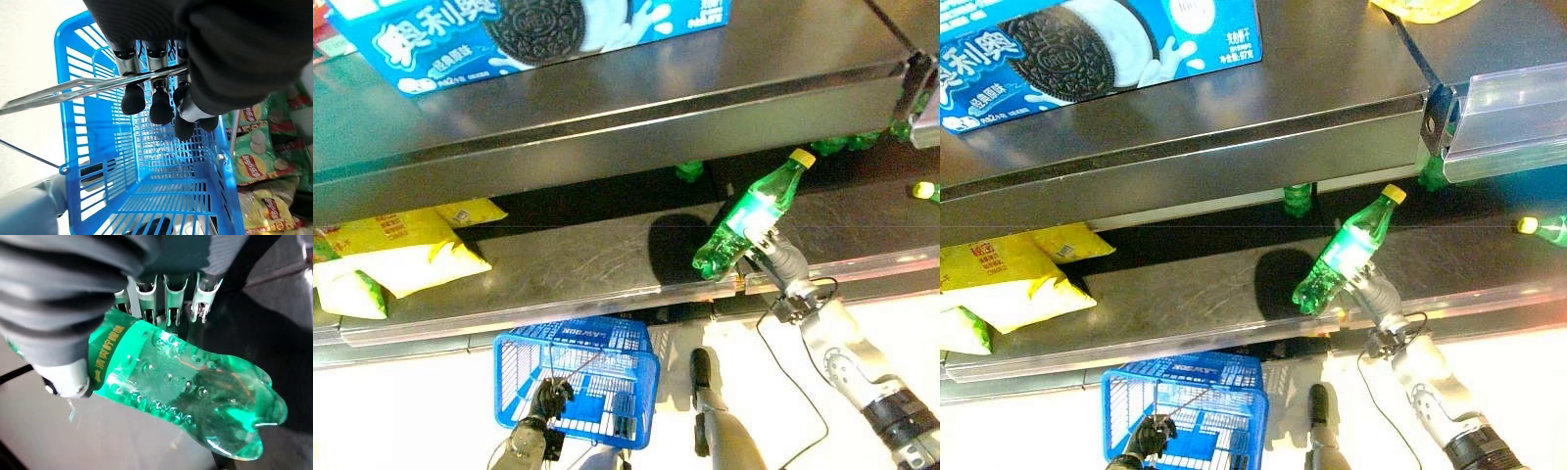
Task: Pick up the snacks into the basket
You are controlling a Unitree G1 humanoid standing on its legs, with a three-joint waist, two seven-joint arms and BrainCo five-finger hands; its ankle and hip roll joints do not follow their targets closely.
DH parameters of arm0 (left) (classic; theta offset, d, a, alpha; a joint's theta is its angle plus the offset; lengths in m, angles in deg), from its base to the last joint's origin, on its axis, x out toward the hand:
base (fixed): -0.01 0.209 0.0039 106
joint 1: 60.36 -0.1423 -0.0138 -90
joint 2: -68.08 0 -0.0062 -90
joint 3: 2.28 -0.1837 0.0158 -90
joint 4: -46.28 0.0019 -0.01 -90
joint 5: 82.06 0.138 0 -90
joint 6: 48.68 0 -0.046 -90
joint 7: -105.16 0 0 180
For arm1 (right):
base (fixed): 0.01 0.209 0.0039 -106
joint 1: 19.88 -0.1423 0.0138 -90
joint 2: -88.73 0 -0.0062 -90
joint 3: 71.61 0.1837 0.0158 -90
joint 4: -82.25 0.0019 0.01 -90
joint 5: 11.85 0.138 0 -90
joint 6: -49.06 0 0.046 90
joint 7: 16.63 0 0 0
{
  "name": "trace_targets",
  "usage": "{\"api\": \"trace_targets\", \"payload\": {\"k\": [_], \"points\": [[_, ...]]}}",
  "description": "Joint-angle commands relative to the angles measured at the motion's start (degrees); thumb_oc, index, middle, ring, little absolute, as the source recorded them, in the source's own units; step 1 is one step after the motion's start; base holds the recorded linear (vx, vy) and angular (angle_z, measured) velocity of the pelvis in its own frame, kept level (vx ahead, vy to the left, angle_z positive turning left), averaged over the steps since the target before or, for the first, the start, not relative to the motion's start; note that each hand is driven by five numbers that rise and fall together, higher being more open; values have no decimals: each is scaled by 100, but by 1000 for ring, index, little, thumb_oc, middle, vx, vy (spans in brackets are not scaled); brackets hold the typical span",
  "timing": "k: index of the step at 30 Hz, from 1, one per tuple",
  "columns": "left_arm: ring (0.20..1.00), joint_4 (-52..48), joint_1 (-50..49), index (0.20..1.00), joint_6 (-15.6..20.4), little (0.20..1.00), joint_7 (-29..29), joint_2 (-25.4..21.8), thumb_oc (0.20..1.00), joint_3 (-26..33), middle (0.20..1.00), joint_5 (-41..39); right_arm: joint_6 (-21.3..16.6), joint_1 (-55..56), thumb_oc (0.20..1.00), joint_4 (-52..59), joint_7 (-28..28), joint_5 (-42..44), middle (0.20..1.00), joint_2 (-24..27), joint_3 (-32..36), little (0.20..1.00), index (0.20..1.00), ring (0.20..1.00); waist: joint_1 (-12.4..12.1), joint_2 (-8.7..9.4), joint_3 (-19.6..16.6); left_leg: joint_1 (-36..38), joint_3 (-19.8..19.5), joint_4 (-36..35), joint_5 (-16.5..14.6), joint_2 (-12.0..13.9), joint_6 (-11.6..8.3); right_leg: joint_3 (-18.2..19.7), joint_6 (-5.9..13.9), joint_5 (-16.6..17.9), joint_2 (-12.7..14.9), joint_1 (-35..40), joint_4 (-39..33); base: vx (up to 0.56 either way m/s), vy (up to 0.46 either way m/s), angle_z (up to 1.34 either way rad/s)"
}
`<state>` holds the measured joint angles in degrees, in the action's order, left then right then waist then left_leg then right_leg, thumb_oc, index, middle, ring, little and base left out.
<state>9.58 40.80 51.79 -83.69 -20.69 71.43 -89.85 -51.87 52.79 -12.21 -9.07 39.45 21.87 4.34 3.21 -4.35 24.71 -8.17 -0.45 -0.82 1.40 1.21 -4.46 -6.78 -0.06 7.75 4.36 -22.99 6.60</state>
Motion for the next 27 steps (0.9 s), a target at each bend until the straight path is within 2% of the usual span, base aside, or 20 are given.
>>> {"api": "trace_targets", "payload": {"k": [1, 4, 6, 8, 9, 16, 24, 25, 27], "points": [[200, -217, -165, 200, 105, 200, -100, -447, 200, 39, 200, 161, -327, 80, 200, 1030, 436, 137, 200, 68, -9, 200, 200, 200, 48, 377, -576, -490, -112, 436, -93, 41, -50, 455, 779, -914, 234, 91, 714, 0, 0, 0], [200, -261, -39, 200, 102, 200, -112, -435, 200, -29, 200, 182, -220, 228, 200, 982, 540, 150, 200, -8, -215, 200, 200, 200, 72, 412, -568, -479, -102, 428, -93, 52, -48, 461, 781, -902, 226, 92, 701, 0, 0, 0], [200, -538, 234, 200, 112, 200, -95, -484, 200, -154, 200, 307, -21, 441, 200, 925, 702, -159, 200, 41, -535, 200, 200, 200, 118, 459, -570, -473, -83, 409, -91, 67, -52, 477, 784, -891, 223, 89, 683, 0, 0, 0], [200, -607, 376, 200, 120, 200, -125, -487, 200, -194, 200, 295, 6, 462, 200, 736, 704, -294, 200, 1, -667, 200, 200, 200, 134, 472, -563, -464, -80, 407, -90, 66, -52, 490, 791, -880, 221, 82, 682, 0, 0, 0], [200, -759, 641, 200, 130, 200, -148, -510, 200, -315, 200, 333, 110, 501, 200, 490, 707, -714, 200, -15, -866, 200, 200, 200, 167, 498, -548, -453, -75, 392, -84, 70, -53, 491, 789, -875, 210, 86, 672, 0, 0, 0], [200, -1184, 1362, 200, 145, 200, -259, -513, 200, -578, 200, 253, 124, 433, 200, -25, 670, -1825, 200, -43, -1291, 200, 200, 200, 237, 535, -499, -442, -65, 363, -66, 75, -50, 502, 811, -863, 224, 73, 687, 0, 0, 0], [200, -1798, 1894, 200, 106, 200, -280, -461, 200, -915, 200, 211, 182, 226, 200, -1304, 487, -3185, 200, -585, -1791, 200, 200, 200, 245, 544, -433, -486, -46, 372, -72, 67, -24, 519, 837, -822, 241, -5, 678, 0, 0, 0], [200, -1947, 1977, 200, 110, 200, -269, -424, 200, -1010, 200, 239, 130, 3, 200, -1635, 349, -3769, 200, -753, -1980, 200, 200, 200, 227, 532, -415, -510, -59, 361, -67, 57, -13, 525, 844, -812, 239, -27, 664, 0, 0, 0], [200, -1988, 2019, 200, 87, 200, -264, -359, 200, -1064, 200, 158, 124, -179, 200, -1891, 226, -4118, 200, -911, -2119, 200, 200, 200, 209, 523, -386, -532, -60, 354, -52, 54, -9, 514, 846, -803, 244, -48, 657, 0, 0, 0]]}}
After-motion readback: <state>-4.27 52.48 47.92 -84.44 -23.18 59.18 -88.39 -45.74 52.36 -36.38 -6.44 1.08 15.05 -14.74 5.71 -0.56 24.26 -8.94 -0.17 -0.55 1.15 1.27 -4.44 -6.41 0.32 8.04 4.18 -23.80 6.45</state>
